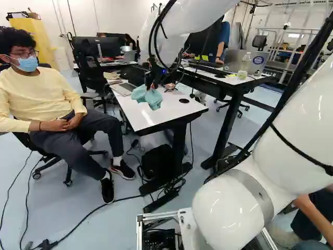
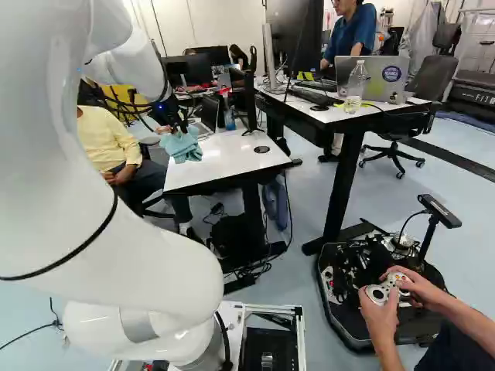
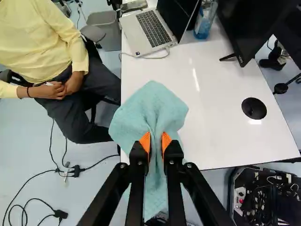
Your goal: Clean the table with the green towel
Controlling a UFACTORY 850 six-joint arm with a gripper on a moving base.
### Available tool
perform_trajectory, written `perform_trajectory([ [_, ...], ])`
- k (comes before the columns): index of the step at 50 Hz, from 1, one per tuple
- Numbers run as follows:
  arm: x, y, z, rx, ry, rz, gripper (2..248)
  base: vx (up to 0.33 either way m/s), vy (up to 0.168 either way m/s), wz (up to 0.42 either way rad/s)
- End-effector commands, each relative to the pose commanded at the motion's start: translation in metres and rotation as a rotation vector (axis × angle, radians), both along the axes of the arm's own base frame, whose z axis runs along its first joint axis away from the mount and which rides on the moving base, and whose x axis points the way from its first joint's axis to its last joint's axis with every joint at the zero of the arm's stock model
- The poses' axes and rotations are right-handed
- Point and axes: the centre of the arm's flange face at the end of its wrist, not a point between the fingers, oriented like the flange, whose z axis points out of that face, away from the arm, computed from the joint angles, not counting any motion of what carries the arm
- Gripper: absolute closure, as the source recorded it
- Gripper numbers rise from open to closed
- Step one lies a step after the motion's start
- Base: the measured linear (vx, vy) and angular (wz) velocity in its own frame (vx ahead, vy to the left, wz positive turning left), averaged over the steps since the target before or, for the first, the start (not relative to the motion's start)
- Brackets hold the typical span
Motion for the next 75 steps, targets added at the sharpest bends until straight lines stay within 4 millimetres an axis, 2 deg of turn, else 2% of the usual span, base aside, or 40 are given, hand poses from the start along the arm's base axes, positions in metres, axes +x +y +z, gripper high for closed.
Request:
perform_trajectory([
  [45, 0.043, -0.070, 0.001, -0.001, 0.004, -0.170, 199, 0.000, 0.000, 0.000],
  [75, 0.080, -0.117, 0.001, -0.001, 0.005, -0.270, 199, 0.000, 0.000, 0.000],
])
